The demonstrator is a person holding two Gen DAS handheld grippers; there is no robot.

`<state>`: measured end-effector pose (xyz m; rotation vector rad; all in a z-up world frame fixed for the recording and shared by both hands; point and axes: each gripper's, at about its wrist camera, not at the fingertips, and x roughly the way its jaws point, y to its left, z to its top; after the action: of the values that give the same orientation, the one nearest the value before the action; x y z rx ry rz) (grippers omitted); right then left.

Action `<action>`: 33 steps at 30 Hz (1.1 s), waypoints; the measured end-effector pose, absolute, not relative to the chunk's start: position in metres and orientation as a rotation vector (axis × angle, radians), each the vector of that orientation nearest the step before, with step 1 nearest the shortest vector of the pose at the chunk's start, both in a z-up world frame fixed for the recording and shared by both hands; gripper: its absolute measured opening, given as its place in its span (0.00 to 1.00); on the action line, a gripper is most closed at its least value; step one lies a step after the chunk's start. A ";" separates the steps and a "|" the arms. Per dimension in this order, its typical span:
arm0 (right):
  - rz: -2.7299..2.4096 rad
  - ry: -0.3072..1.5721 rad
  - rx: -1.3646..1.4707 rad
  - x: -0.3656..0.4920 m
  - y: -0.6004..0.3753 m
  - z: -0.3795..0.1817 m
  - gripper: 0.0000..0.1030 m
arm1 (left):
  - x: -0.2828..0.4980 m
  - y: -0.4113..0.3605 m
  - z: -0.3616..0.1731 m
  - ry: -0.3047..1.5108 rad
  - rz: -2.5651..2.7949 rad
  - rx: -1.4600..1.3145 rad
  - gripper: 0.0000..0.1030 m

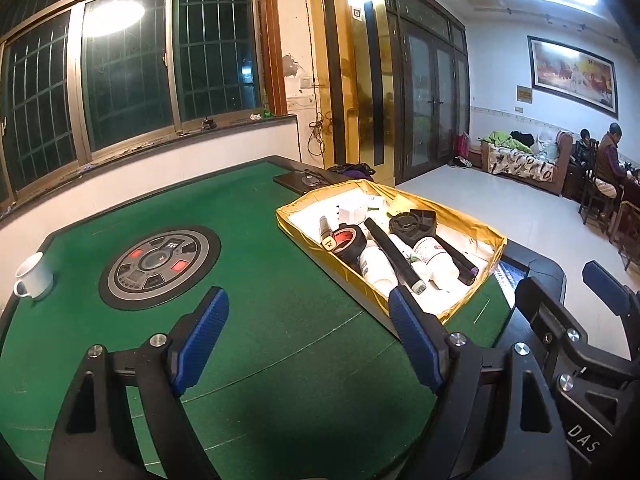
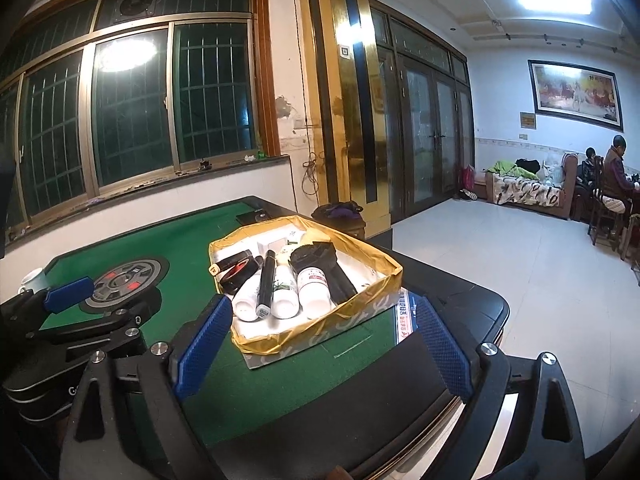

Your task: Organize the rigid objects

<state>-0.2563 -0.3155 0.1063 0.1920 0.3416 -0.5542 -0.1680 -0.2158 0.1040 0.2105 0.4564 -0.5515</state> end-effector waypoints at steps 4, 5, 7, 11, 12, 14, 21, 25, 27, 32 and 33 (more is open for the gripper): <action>-0.556 0.345 0.199 -0.256 -0.317 0.106 0.88 | -0.170 -0.217 0.103 0.452 -0.550 0.220 0.80; -0.558 0.343 0.198 -0.257 -0.317 0.105 0.88 | -0.170 -0.217 0.103 0.452 -0.549 0.222 0.80; -0.558 0.344 0.198 -0.258 -0.317 0.105 0.88 | -0.170 -0.218 0.103 0.451 -0.545 0.229 0.80; -0.560 0.347 0.202 -0.258 -0.318 0.104 0.88 | -0.170 -0.220 0.101 0.455 -0.548 0.234 0.80; -0.560 0.349 0.204 -0.259 -0.318 0.104 0.88 | -0.170 -0.220 0.101 0.455 -0.549 0.236 0.80; -0.562 0.353 0.208 -0.259 -0.319 0.103 0.88 | -0.170 -0.220 0.101 0.456 -0.550 0.239 0.80; -0.568 0.352 0.215 -0.261 -0.321 0.104 0.88 | -0.171 -0.221 0.101 0.449 -0.550 0.247 0.80; -0.568 0.355 0.221 -0.261 -0.323 0.103 0.88 | -0.170 -0.222 0.100 0.451 -0.551 0.250 0.80; -0.569 0.355 0.220 -0.261 -0.323 0.103 0.88 | -0.170 -0.222 0.100 0.448 -0.551 0.251 0.80; -0.574 0.353 0.217 -0.261 -0.322 0.103 0.88 | -0.170 -0.223 0.100 0.444 -0.547 0.258 0.80; -0.575 0.352 0.217 -0.261 -0.322 0.103 0.88 | -0.170 -0.223 0.100 0.445 -0.547 0.259 0.80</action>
<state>-0.2610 -0.3223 0.1029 0.2167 0.3521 -0.5755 -0.1699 -0.2226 0.0999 0.2593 0.4447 -0.5468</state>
